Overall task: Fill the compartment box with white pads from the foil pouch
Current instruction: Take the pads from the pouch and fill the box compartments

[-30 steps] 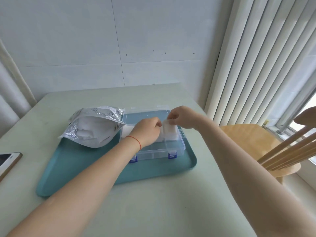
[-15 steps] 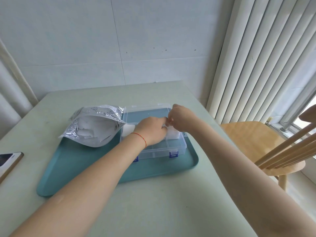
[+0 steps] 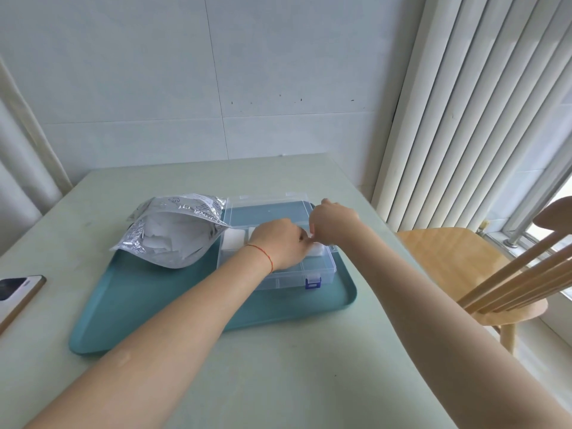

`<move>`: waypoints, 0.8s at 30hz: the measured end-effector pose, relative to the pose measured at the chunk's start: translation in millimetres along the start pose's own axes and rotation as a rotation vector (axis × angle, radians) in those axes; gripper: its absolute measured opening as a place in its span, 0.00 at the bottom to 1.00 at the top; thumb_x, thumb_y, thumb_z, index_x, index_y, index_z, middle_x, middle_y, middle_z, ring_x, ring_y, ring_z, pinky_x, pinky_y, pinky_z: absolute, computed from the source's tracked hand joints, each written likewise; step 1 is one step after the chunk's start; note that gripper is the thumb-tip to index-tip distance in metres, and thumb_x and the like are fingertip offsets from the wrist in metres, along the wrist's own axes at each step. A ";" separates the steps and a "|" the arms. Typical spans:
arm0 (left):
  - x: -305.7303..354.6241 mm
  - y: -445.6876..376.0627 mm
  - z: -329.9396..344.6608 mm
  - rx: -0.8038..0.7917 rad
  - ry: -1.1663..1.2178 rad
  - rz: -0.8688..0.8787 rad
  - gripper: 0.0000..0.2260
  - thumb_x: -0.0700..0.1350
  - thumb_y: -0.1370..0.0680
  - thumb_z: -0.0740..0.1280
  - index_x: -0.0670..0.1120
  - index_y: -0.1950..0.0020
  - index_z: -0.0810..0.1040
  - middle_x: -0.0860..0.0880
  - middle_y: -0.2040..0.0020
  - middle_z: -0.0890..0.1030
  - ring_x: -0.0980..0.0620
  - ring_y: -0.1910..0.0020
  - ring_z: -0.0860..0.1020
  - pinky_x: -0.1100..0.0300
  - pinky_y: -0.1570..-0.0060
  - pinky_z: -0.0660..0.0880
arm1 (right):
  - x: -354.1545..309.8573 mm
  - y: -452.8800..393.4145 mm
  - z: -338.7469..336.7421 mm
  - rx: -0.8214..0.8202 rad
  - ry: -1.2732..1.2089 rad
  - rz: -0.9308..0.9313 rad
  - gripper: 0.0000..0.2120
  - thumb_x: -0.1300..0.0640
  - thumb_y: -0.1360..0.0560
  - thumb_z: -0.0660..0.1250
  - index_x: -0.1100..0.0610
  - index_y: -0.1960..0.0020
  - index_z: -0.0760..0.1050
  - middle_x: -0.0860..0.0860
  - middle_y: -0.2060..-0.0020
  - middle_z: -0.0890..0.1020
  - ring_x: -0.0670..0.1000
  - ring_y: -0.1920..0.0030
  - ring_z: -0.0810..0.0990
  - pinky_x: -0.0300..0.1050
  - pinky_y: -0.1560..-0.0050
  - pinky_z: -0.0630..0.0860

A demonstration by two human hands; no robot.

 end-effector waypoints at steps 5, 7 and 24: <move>-15.7 4.7 1.4 0.016 0.186 -0.005 0.17 0.46 0.19 0.52 0.46 0.51 0.80 0.43 0.53 0.78 0.40 0.52 0.76 0.51 0.49 0.75 | -1.0 4.2 -16.9 0.001 -0.019 0.037 0.10 0.52 0.27 0.72 0.55 0.51 0.74 0.51 0.50 0.71 0.55 0.54 0.75 0.46 0.56 0.71; -28.5 15.2 -10.0 0.158 0.301 0.010 0.15 0.45 0.20 0.56 0.47 0.47 0.82 0.45 0.48 0.80 0.42 0.49 0.77 0.51 0.47 0.75 | -7.6 7.8 -34.4 0.135 -0.074 0.020 0.09 0.53 0.25 0.70 0.57 0.49 0.77 0.52 0.49 0.73 0.56 0.53 0.77 0.46 0.55 0.73; -224.3 171.0 -46.8 0.881 0.355 -0.427 0.21 0.44 0.31 0.55 0.42 0.47 0.84 0.40 0.41 0.78 0.36 0.42 0.74 0.46 0.45 0.72 | -246.8 35.5 -38.7 0.249 0.017 -0.373 0.17 0.60 0.23 0.64 0.57 0.35 0.69 0.53 0.37 0.70 0.57 0.47 0.79 0.45 0.65 0.70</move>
Point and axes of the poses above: each hand's wrist, its own y-axis away from the middle knuckle, its own z-axis out of the palm, x = y × z, the point moved 9 cm from there along -y, towards the middle knuckle
